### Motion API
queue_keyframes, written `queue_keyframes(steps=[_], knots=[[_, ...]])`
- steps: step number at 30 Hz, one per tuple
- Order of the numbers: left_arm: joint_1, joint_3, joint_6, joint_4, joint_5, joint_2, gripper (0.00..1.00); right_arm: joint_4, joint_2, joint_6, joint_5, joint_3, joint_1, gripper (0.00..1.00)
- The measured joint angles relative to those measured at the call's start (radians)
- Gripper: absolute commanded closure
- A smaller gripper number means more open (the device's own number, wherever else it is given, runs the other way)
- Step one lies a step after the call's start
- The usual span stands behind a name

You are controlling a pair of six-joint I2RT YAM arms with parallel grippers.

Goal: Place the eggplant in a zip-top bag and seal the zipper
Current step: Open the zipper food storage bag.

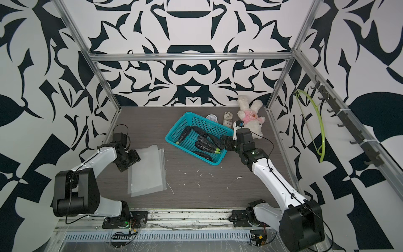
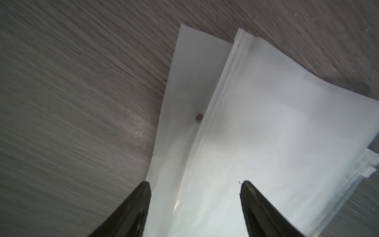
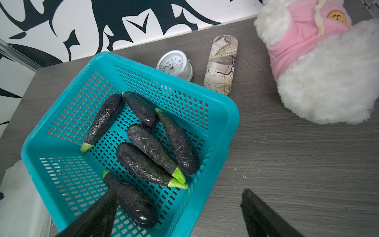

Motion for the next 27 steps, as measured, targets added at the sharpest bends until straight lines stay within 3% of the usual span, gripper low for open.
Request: queue_keyframes(steps=[12,17,27], knots=[[-0.021,-0.023,-0.012,0.059,0.060,0.051,0.43,0.000,0.001,-0.003,-0.001,0.000,0.000,0.09],[-0.028,-0.029,-0.029,0.069,0.071,0.060,0.74,-0.003,0.011,-0.005,-0.008,0.001,0.000,0.16],[-0.101,-0.014,-0.057,0.039,0.084,0.042,1.00,-0.036,0.011,-0.013,-0.016,0.027,0.037,0.19]])
